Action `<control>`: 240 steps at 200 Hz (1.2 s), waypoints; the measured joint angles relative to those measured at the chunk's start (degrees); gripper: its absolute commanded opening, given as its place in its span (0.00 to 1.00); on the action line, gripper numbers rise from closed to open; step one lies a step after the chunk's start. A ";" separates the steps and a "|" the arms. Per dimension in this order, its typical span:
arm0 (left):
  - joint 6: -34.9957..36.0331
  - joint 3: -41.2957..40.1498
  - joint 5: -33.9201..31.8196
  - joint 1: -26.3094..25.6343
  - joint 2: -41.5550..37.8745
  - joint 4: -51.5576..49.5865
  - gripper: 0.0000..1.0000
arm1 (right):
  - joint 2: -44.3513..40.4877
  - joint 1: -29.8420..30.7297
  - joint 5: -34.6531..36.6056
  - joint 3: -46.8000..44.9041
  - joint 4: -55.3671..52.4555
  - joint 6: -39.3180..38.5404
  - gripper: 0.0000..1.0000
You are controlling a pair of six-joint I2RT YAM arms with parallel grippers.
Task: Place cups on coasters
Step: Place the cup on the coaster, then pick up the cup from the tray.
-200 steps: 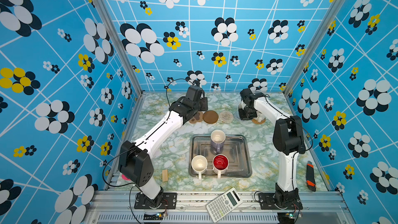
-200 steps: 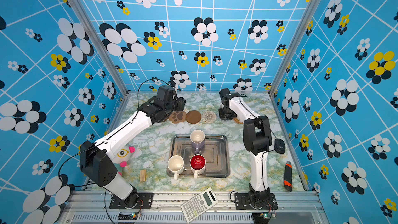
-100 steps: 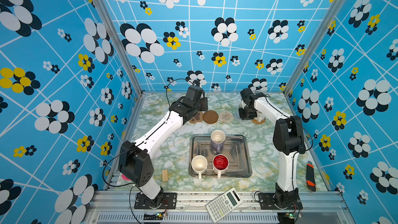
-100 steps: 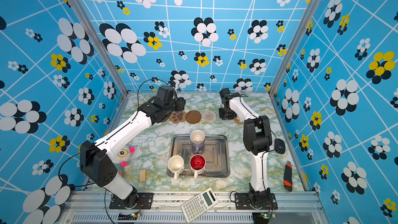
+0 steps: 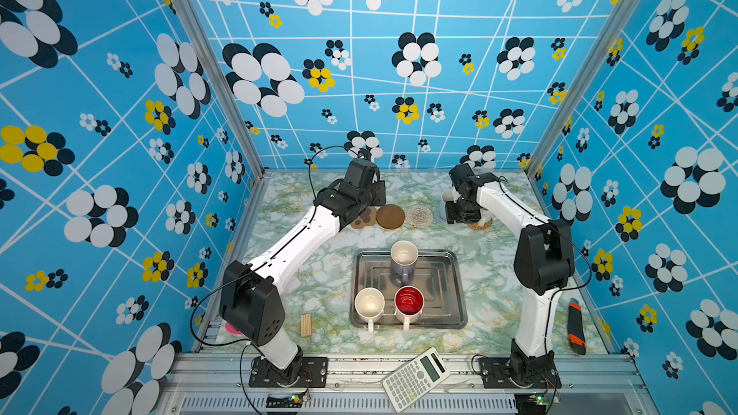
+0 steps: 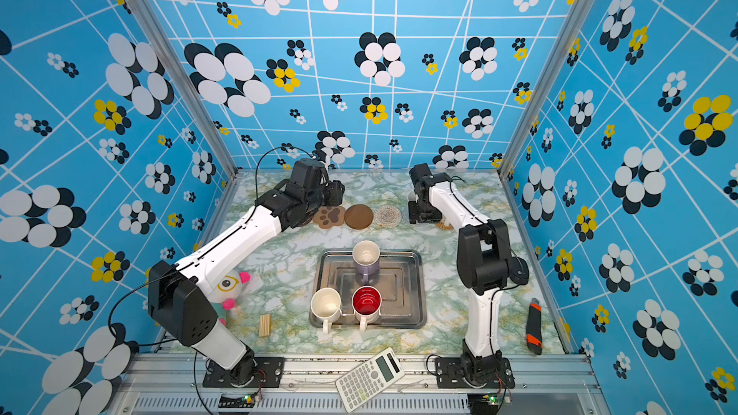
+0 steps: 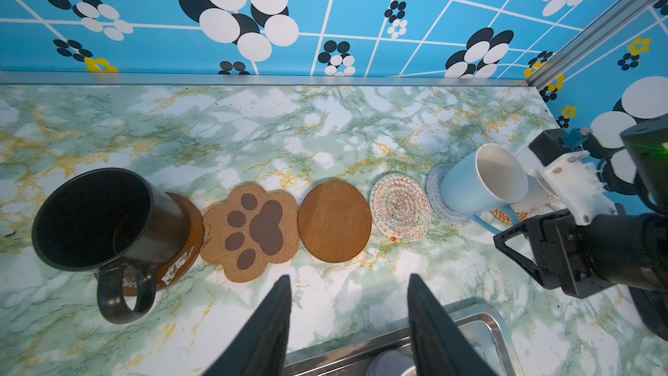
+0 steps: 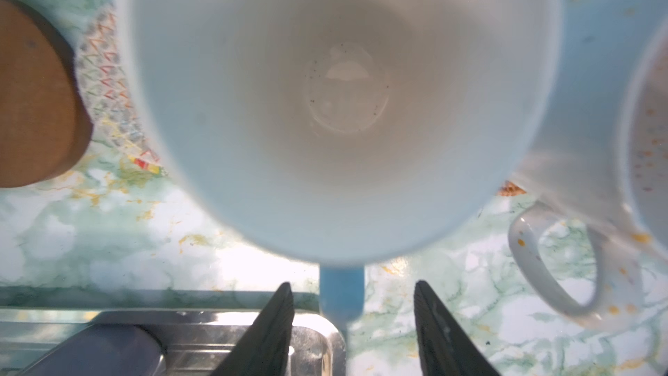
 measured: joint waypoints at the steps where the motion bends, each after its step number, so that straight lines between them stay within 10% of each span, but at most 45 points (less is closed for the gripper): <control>1: 0.00 0.00 0.00 -0.02 0.00 -0.02 0.53 | -0.13 0.00 0.00 -0.07 0.00 0.02 0.58; 128: 2.16 1.11 3.43 -6.54 -2.25 -14.80 0.63 | -30.03 4.70 1.49 -15.74 5.70 5.38 0.60; 240: -8.81 -11.15 -3.65 -30.38 -28.46 -39.23 0.68 | -31.01 10.38 -1.55 -20.46 14.10 7.28 0.59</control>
